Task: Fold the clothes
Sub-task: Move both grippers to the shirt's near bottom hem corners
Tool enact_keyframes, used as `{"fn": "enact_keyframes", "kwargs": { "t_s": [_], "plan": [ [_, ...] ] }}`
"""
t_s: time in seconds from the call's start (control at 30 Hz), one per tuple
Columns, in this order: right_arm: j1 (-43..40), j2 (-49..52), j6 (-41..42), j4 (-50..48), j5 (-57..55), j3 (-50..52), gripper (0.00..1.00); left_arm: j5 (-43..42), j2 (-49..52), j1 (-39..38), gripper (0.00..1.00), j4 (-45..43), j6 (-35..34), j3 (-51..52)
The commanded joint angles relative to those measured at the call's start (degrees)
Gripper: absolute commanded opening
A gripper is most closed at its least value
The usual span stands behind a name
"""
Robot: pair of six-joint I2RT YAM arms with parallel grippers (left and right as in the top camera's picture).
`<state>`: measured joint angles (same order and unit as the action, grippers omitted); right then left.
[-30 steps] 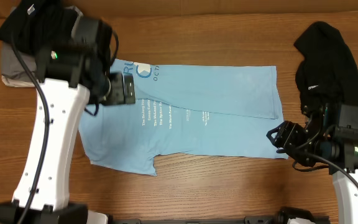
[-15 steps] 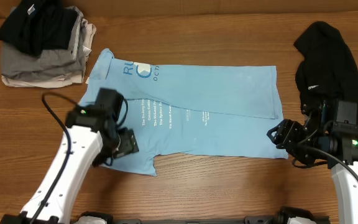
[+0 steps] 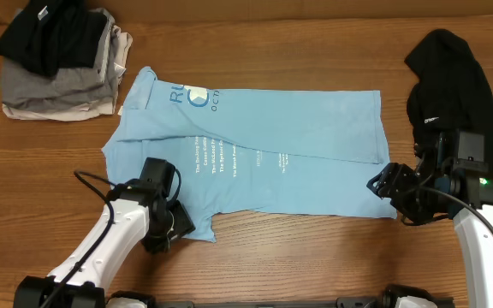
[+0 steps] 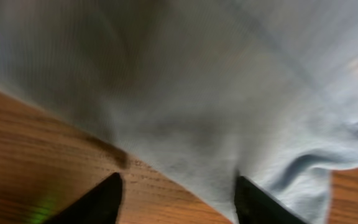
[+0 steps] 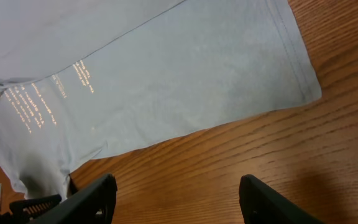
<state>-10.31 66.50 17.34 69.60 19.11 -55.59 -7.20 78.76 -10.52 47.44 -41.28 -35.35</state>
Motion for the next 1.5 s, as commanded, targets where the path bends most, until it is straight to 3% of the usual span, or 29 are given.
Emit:
{"fn": "enact_keyframes", "kwargs": {
  "t_s": [0.0,0.23,0.37,0.63,0.93,1.47],
  "plan": [
    [0.13,0.83,0.07,-0.48,-0.44,0.15,0.66,-1.86,-0.07,-0.37,0.5,-0.52,-1.18,1.36],
    [0.13,1.2,0.31,-1.03,-0.42,0.15,0.66,-1.6,-0.02,-0.37,0.28,-2.12,-1.16,1.46],
    [0.13,1.2,0.31,-0.55,-0.46,0.15,0.67,-1.6,-0.02,-0.35,0.04,-2.75,-1.16,1.46],
    [0.11,1.18,0.37,-0.57,-2.14,3.48,0.67,-1.73,-0.04,-0.33,0.04,-0.52,4.81,-1.92],
    [0.07,1.27,5.46,-13.77,-2.84,15.85,0.59,-1.6,-0.04,-0.35,0.04,7.28,10.69,-12.61],
    [0.07,5.68,18.82,-22.53,-14.51,22.53,0.59,-1.2,-0.02,-0.33,0.04,6.93,11.74,-13.73]
  ]
}}
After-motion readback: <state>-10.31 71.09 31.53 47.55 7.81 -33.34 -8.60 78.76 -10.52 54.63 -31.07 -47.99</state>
